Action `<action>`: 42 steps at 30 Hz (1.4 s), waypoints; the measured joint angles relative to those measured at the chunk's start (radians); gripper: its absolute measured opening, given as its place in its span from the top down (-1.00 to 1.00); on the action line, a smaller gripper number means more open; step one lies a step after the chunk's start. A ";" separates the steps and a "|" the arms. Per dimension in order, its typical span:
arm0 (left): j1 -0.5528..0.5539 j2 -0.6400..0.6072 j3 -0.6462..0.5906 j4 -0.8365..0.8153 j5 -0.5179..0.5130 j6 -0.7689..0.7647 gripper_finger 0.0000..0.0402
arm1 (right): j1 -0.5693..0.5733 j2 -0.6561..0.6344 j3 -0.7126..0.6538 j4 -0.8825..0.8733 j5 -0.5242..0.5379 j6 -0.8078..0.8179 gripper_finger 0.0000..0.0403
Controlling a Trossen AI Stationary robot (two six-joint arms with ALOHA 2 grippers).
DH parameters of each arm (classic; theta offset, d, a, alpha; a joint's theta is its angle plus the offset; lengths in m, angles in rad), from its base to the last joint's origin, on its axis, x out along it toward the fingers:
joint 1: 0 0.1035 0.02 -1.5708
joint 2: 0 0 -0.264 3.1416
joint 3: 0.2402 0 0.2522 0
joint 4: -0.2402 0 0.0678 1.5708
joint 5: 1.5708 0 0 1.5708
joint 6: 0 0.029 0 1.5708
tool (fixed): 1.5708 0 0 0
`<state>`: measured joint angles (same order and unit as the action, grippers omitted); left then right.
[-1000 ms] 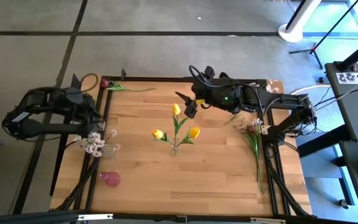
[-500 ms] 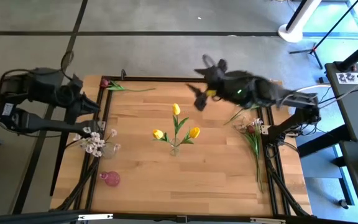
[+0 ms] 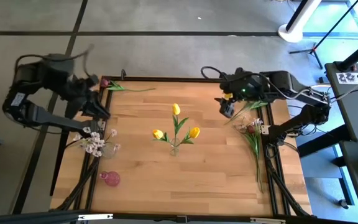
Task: Sort flowers into vase by color
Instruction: Adjust the left transparent vase
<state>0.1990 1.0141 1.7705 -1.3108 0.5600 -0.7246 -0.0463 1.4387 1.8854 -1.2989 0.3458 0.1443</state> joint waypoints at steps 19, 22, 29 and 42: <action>-0.969 0.159 0.006 -0.245 -0.254 -1.021 0.63 | 0.000 -0.141 -0.160 -0.028 0.002 -0.097 -0.38; -1.111 0.152 -0.015 -0.255 -0.274 -1.110 0.63 | 0.000 -0.144 -0.165 -0.027 0.002 -0.089 -0.38; -1.366 0.082 -0.186 -0.260 -0.438 -1.268 0.63 | 0.000 -0.144 -0.165 -0.026 0.002 -0.057 -0.38; -1.654 -0.127 -0.432 -0.261 -0.792 -1.248 0.63 | 0.000 -0.144 -0.165 -0.060 0.002 0.145 -0.38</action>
<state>-1.4549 0.8868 1.3383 -1.5714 -0.2316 -1.9726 -0.0463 1.2947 1.7203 -1.3589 0.3473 0.2894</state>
